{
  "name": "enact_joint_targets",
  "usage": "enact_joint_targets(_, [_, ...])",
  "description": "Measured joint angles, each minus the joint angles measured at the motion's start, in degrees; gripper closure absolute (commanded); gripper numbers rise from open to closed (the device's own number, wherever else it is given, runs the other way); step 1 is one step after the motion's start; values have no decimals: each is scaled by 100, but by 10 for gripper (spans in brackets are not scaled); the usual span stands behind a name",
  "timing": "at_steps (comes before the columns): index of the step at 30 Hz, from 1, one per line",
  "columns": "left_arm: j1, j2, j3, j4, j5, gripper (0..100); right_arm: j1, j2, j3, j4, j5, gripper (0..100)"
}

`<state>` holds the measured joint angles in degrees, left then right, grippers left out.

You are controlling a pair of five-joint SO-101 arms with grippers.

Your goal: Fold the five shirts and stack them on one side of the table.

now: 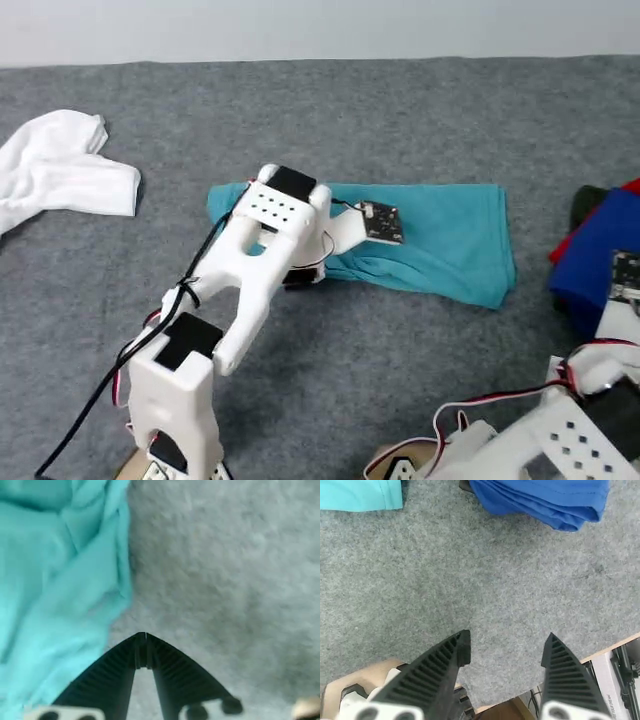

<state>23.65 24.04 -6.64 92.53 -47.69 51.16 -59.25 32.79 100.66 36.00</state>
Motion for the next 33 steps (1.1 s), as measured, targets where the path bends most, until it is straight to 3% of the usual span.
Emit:
enact_joint_targets(11, [88, 580, -237, -1143, 0, 998, 0, 0, 0, 0, 0, 754])
enact_joint_targets(19, [88, 607, -1477, -1152, 0, 998, 0, 0, 0, 0, 0, 754])
enact_joint_targets(28, [79, 1090, -1618, -1152, 0, 998, 0, 0, 0, 0, 0, 754])
enact_joint_targets(33, [-229, 1090, -2374, -396, 0, 998, 0, 0, 0, 0, 0, 754])
